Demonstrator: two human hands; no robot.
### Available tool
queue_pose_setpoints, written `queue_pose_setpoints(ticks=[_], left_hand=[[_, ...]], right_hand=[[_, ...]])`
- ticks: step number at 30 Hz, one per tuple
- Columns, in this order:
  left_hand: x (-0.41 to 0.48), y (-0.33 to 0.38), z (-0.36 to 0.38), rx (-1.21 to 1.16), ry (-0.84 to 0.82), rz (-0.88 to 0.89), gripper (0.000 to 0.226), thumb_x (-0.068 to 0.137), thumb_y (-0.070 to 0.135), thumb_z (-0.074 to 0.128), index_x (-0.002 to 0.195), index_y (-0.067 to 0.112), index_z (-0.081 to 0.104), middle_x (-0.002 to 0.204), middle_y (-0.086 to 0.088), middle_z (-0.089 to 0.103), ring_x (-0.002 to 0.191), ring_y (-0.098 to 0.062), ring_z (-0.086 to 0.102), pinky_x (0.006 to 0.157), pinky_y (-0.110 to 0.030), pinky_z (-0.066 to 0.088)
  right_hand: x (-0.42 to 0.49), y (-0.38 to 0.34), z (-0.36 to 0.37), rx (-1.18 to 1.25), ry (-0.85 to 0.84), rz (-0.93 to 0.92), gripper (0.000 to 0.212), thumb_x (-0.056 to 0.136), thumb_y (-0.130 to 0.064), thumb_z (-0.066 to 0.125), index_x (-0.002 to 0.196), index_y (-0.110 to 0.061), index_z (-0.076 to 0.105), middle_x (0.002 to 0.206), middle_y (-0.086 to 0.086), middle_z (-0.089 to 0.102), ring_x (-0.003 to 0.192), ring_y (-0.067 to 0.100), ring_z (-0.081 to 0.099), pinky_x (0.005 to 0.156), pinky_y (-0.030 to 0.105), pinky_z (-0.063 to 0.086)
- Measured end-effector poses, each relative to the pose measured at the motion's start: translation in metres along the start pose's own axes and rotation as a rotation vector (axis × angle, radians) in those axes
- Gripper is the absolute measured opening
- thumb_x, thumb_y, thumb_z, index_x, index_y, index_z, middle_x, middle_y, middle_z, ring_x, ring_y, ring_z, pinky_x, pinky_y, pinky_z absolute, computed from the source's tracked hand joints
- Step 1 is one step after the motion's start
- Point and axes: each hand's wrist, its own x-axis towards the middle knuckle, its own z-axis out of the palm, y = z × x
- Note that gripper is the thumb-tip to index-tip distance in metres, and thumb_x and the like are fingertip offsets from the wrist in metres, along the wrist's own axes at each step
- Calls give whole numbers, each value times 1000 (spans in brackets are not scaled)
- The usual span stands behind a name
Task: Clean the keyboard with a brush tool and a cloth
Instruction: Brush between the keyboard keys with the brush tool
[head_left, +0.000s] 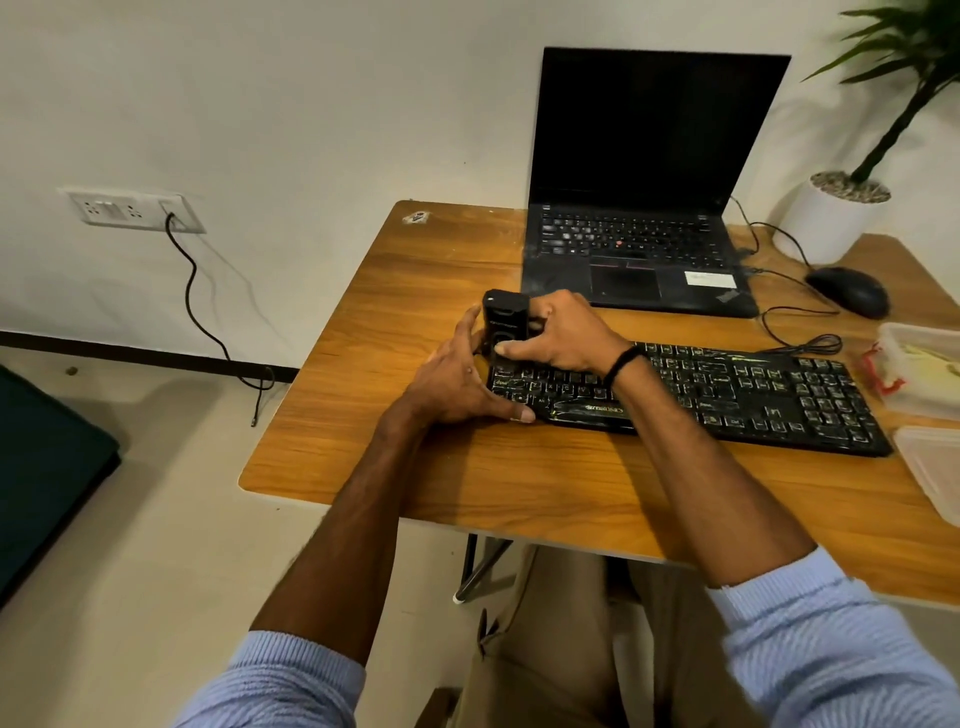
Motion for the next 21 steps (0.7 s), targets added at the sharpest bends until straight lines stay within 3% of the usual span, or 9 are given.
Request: queue_pose_setpoints(ticks=[3,8,12,16,20,21], left_hand=[[1,-1,0,21,-18,-21,163,44,69,94,162,28,-12,165,7,35,153,-21,27,126,-51,17],[1,0,1,40,-13,-12,162,45,67,95,163,26,-9,166,8,32,152,-20,28,125,-50,22],[3,-1,0,1,33,13,145,41,66,98,156,25,18,141,10,53,131,-14,51,113,-47,44],[2,-2,1,-17,11,-1,159,40,70,95,161,30,0,156,7,47,143,-16,40,119,-43,33],[4,-3,1,17,31,16,135,41,72,95,151,28,30,137,12,54,126,-11,52,109,-45,48],[4,-3,1,15,34,14,137,42,71,96,153,26,28,136,14,54,126,-11,52,110,-44,47]], right_hand=[[-7,10,-13,53,-56,35,36,76,-31,84,107,-19,71,83,-19,66,67,-14,62,54,6,44],[4,4,8,-13,193,7,39,78,-38,80,109,-16,71,92,-3,72,80,10,67,64,22,56],[6,-2,9,49,-44,-22,35,76,-33,83,106,-17,72,93,-8,72,85,4,69,67,18,53],[11,-6,10,-10,149,-8,27,79,-37,80,99,-21,70,79,-11,67,69,1,61,54,13,44],[10,-13,10,-12,-81,-47,18,76,-32,83,86,-24,70,76,-13,70,64,-5,65,51,13,47],[11,-14,10,-39,-67,-52,17,77,-32,82,86,-24,69,77,-12,70,65,-3,66,49,12,46]])
